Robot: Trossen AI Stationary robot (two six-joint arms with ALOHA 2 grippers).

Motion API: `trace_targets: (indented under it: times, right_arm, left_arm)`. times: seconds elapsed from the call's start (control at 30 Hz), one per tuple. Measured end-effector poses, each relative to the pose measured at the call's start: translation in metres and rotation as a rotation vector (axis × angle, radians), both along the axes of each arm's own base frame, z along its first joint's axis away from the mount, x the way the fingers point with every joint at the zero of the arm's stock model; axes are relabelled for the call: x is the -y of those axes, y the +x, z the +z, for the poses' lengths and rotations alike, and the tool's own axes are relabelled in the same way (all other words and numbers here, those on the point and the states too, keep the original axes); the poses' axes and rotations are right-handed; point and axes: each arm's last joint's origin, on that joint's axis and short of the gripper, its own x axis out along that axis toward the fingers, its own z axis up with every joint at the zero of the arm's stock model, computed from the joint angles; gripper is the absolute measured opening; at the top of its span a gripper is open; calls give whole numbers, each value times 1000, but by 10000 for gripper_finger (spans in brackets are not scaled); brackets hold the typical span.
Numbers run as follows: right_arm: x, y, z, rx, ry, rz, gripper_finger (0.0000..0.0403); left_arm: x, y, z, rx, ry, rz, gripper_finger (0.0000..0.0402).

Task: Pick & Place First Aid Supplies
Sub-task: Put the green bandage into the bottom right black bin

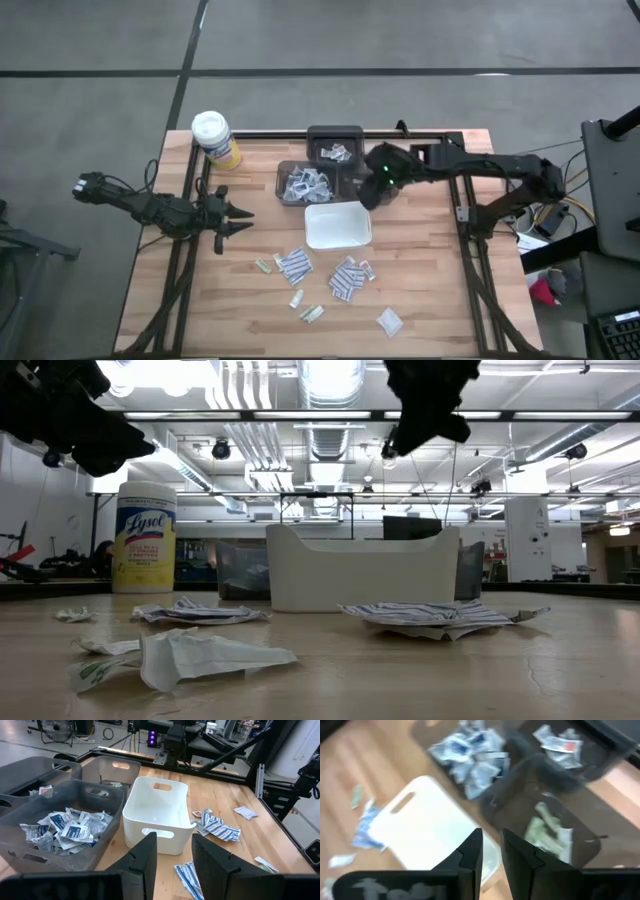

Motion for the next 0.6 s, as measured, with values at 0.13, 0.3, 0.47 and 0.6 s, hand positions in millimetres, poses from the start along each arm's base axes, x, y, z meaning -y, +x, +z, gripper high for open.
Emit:
trace_targets:
  times: [0.13, 0.3, 0.47, 0.6]
  right_arm:
    - [-27, -1, 6, 23, 1, 89, 68]
    - [-59, 1, 4, 24, 26, 168, 63]
    - [-86, 2, -1, 12, 69, 202, 56]
    - [-106, 2, -4, 8, 70, 253, 58]
  left_arm:
    - [0, 0, 0, 1, 0, 0, 117]
    - [0, 0, 0, 0, 0, 0, 117]
    - [0, 0, 0, 1, 0, 0, 117]
    - [0, 0, 0, 5, -32, 8, 117]
